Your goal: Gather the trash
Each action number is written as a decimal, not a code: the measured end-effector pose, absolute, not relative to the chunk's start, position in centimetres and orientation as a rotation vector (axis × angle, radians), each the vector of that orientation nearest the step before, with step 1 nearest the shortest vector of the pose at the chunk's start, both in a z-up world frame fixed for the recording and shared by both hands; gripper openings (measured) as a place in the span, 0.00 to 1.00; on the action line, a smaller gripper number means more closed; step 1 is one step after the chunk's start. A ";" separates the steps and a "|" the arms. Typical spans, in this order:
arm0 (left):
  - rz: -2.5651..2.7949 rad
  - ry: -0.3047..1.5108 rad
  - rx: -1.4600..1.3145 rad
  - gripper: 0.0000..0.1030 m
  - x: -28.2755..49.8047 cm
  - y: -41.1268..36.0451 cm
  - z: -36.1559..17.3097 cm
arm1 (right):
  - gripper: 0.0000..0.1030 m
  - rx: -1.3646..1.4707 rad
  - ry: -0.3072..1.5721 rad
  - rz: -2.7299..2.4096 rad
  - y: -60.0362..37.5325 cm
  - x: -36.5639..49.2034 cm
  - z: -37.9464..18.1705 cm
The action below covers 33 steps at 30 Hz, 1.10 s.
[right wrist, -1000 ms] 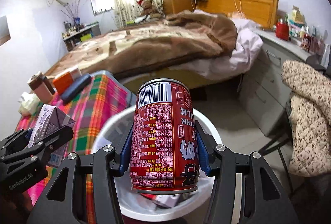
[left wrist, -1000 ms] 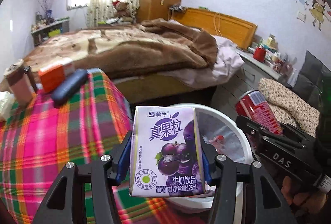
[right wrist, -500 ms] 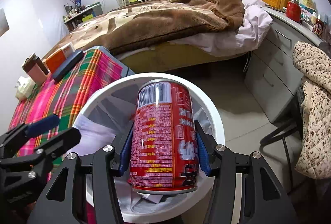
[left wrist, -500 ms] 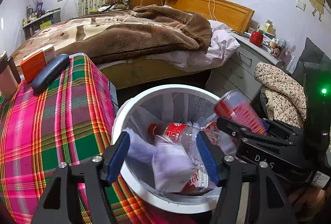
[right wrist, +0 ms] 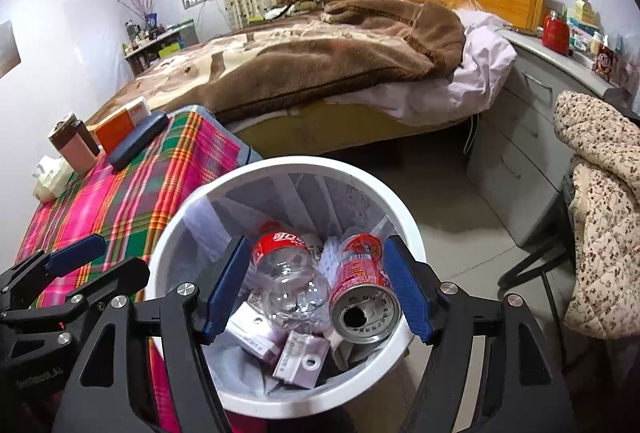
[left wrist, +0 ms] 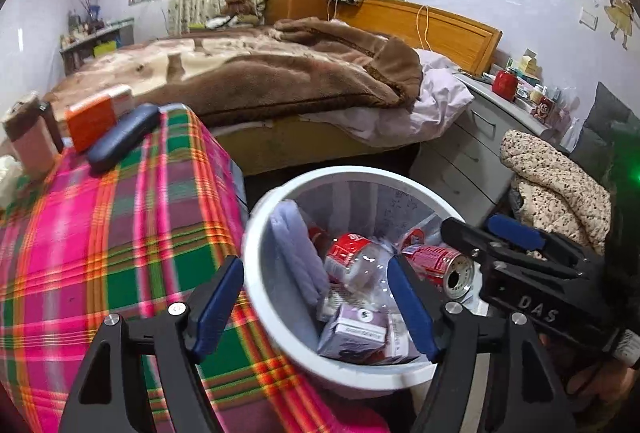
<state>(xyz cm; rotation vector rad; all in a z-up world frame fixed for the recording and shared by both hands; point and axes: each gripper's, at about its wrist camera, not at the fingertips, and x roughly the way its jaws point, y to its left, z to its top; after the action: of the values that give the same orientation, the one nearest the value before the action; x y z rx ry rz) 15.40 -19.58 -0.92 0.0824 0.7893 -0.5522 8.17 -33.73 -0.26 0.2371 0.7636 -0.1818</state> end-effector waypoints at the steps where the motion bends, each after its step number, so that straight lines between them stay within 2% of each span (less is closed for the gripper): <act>1: -0.551 0.784 0.077 0.72 14.9 -19.1 -0.8 | 0.68 0.237 0.749 -0.184 -33.5 7.8 0.0; 18: -0.357 0.587 0.069 0.72 6.4 -12.6 2.2 | 0.68 0.160 0.517 -0.147 -28.1 1.7 2.2; 33: -0.224 0.505 0.082 0.72 2.1 -10.0 1.5 | 0.68 0.156 0.459 -0.140 -25.7 -1.3 1.2</act>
<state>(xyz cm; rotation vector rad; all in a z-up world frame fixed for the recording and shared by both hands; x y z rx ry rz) 2.05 -9.98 1.46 0.0821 0.5052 -0.2242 -1.27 -25.72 1.20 0.1557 0.4590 -0.1399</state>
